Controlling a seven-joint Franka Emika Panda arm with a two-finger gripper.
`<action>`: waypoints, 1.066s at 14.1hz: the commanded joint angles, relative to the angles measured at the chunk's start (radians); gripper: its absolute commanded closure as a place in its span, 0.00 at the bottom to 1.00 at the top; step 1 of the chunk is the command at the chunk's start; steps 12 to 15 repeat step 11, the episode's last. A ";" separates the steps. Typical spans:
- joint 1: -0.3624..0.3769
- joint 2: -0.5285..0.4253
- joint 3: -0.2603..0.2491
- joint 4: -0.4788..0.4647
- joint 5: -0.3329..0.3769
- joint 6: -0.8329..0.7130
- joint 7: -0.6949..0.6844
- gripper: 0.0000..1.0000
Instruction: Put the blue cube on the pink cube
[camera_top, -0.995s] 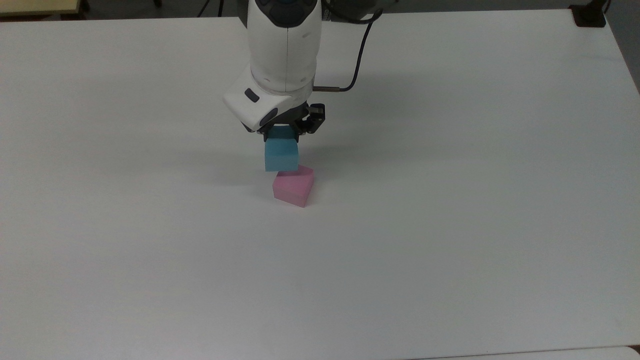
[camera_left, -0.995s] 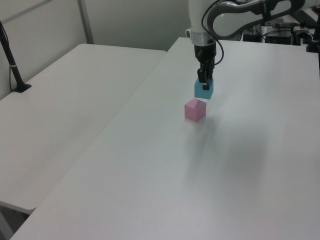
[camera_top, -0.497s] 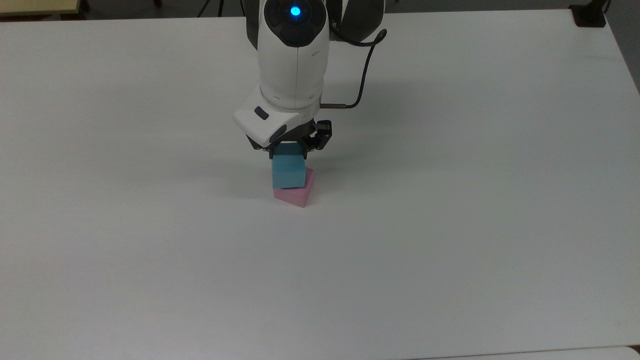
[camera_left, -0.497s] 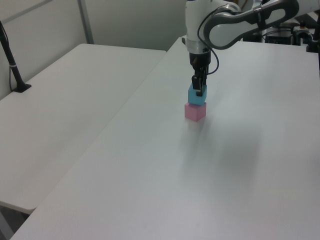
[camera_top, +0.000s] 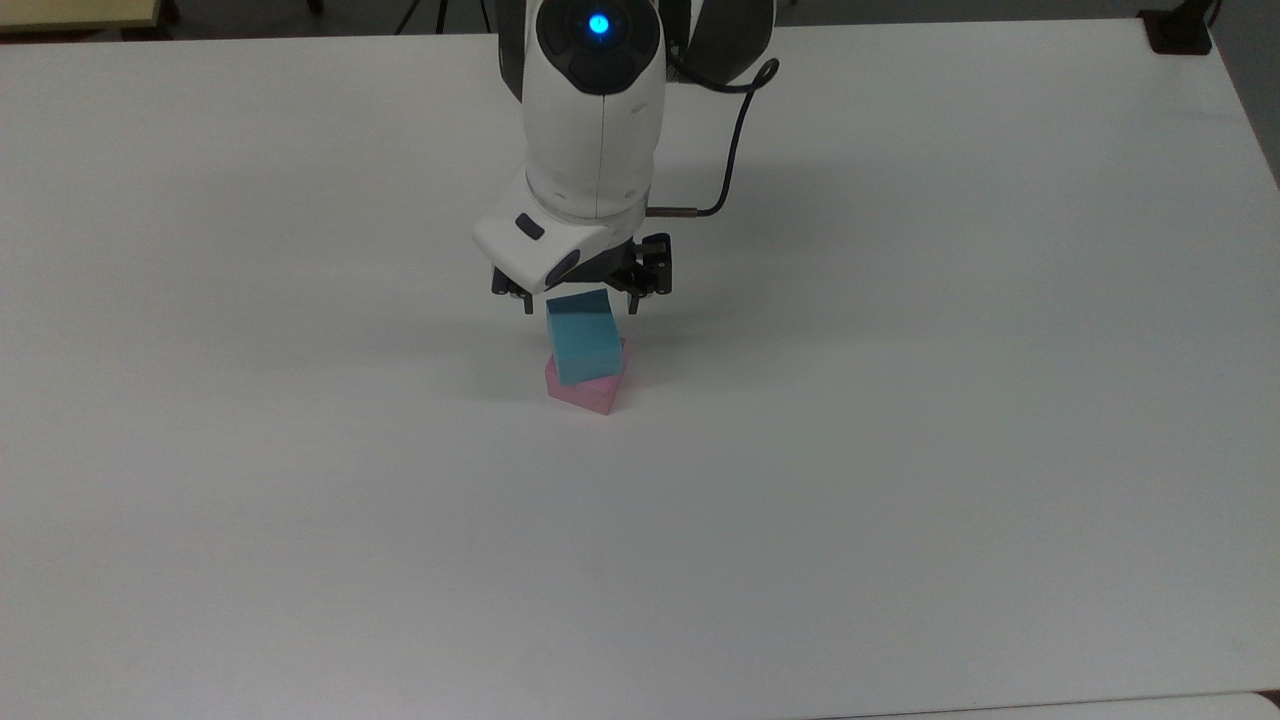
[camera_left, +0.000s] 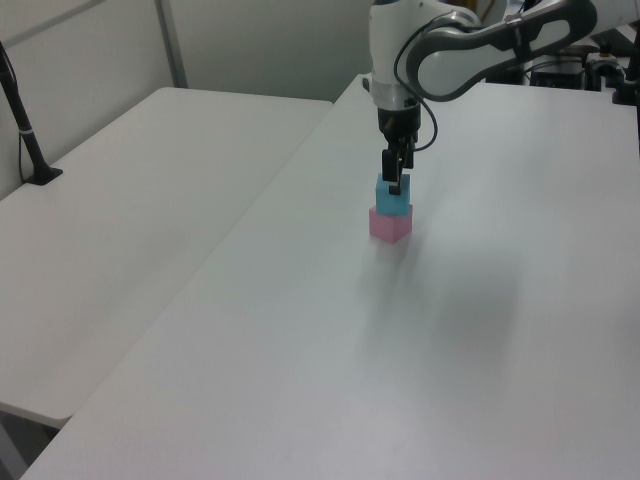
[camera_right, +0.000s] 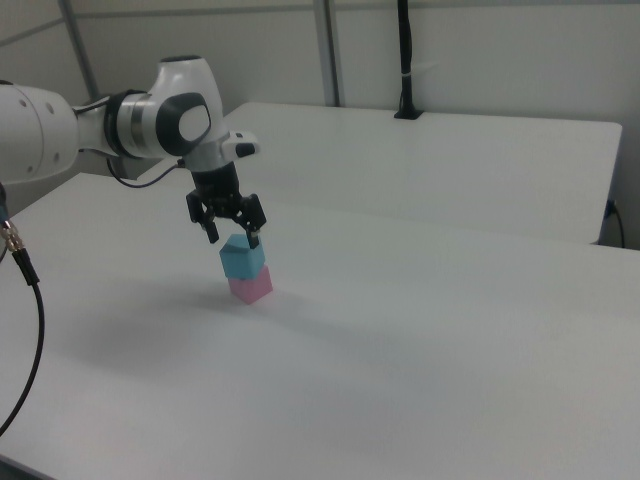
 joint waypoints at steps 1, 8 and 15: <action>-0.002 -0.154 -0.010 -0.022 0.002 -0.097 0.014 0.00; -0.138 -0.365 0.048 -0.035 0.019 -0.318 0.007 0.00; -0.177 -0.387 0.076 -0.046 0.021 -0.324 0.002 0.00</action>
